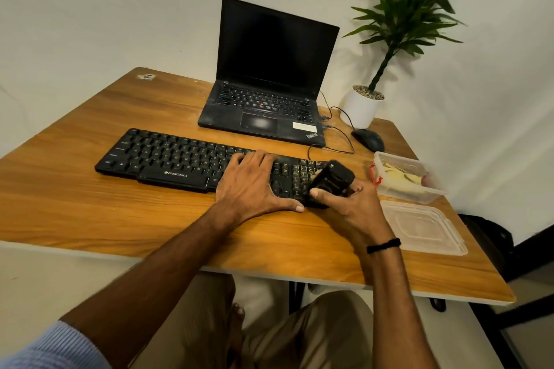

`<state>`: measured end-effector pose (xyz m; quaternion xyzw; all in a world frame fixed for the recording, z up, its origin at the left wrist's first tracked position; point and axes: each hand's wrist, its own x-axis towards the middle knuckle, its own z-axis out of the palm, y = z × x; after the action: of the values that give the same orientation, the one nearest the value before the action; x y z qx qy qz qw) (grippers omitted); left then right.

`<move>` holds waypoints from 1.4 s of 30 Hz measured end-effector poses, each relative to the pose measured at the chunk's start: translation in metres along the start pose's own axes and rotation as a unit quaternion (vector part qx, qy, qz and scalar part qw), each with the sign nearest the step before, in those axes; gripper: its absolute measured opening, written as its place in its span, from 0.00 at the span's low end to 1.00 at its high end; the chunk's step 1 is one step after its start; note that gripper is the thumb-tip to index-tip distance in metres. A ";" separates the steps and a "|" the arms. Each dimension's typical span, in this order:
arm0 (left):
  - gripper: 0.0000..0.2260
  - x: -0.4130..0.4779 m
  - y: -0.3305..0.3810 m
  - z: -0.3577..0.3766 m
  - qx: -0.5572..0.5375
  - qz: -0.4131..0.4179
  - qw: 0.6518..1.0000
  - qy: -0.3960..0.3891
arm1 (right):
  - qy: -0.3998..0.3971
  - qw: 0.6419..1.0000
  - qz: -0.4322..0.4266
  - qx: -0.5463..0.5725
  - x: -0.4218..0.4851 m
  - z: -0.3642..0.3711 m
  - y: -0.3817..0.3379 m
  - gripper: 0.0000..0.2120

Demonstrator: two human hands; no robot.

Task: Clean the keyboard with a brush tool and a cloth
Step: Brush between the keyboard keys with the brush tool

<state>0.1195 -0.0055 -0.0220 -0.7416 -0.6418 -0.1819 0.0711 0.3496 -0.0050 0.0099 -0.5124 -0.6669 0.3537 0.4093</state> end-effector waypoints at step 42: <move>0.57 0.001 0.001 -0.003 -0.006 0.003 1.000 -0.014 | -0.045 0.998 0.006 -0.053 0.074 -0.017 -0.002 0.20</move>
<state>0.1203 -0.0061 -0.0185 -0.7463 -0.6396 -0.1751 0.0575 0.3536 0.0670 0.0320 -0.5216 -0.6991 0.3427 0.3489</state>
